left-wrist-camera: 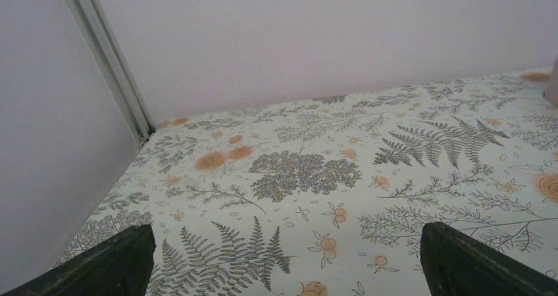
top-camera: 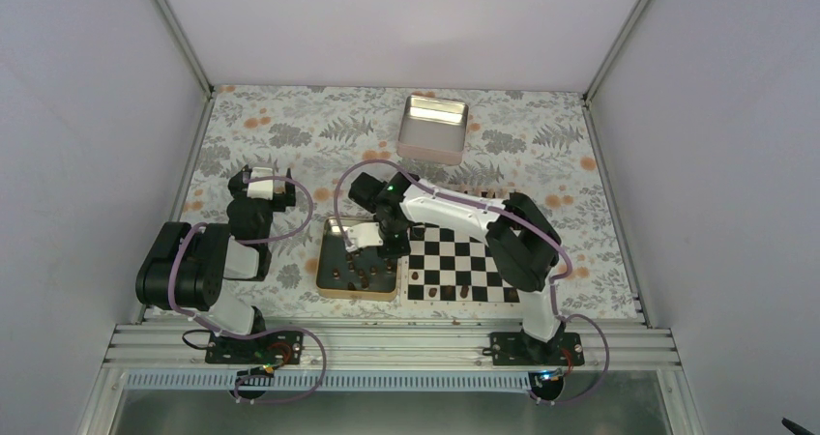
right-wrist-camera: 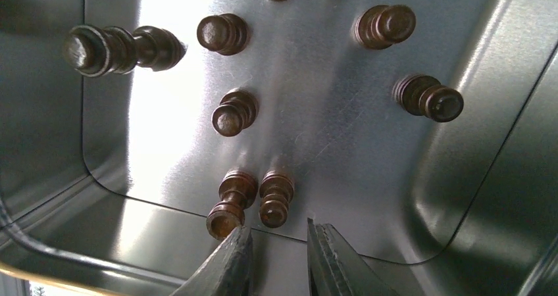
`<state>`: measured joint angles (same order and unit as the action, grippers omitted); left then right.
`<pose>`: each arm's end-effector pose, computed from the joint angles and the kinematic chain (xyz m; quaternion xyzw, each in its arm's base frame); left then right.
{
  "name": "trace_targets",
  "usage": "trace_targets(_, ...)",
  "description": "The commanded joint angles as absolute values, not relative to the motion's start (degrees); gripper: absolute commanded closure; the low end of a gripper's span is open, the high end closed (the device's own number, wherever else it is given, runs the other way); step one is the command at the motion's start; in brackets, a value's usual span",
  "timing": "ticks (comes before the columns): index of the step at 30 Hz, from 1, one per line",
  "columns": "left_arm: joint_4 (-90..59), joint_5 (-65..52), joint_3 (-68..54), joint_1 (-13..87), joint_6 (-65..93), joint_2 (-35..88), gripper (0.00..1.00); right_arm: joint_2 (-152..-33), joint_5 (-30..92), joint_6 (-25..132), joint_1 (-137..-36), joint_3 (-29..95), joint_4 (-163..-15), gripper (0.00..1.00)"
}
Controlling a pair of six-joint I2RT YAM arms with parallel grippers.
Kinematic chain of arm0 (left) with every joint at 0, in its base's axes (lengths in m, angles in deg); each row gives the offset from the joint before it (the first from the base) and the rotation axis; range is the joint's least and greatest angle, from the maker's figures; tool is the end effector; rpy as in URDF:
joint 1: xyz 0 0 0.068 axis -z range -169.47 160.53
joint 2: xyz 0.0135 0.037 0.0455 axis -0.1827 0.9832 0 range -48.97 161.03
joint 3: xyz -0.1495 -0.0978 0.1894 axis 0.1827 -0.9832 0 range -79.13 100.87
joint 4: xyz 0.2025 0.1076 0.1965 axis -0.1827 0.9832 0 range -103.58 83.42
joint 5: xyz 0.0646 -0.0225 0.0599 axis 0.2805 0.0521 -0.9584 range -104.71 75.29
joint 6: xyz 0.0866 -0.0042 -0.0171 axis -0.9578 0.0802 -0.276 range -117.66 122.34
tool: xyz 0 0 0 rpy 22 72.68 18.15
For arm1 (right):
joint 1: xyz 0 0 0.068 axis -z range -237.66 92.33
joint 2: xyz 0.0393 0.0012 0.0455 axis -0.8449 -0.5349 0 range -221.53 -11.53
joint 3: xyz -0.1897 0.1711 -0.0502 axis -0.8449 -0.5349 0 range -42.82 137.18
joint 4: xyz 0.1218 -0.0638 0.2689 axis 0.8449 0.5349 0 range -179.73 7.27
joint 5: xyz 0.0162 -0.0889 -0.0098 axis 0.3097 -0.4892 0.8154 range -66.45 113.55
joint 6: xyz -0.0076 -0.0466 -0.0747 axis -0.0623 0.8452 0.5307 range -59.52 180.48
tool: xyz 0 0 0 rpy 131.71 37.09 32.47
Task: Set up the chess pieces on the board
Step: Pick up the chess piece from the storage box.
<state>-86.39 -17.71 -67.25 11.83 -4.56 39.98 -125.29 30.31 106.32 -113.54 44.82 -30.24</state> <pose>0.2904 -0.0026 0.0861 0.0346 0.7320 0.0524 0.6784 0.2267 0.3511 0.1189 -0.7751 0.6279 0.0621 0.0330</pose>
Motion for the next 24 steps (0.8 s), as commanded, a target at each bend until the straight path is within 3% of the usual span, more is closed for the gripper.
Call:
trace_targets(1,-89.38,-17.47,-67.00,11.97,-4.51,40.51,0.00,-126.94,30.63,107.15,-114.09,44.88,-31.02,0.77)
trace_targets(8,-89.43,-17.47,-67.02,12.02,-4.43,40.55,0.00,-126.16,35.07,108.81,-114.58,46.33,-27.26,0.76)
trace_targets(24,-89.30,-17.44,-66.95,12.04,-4.45,40.55,0.00,-125.42,29.59,106.23,-116.65,42.17,-29.14,0.75)
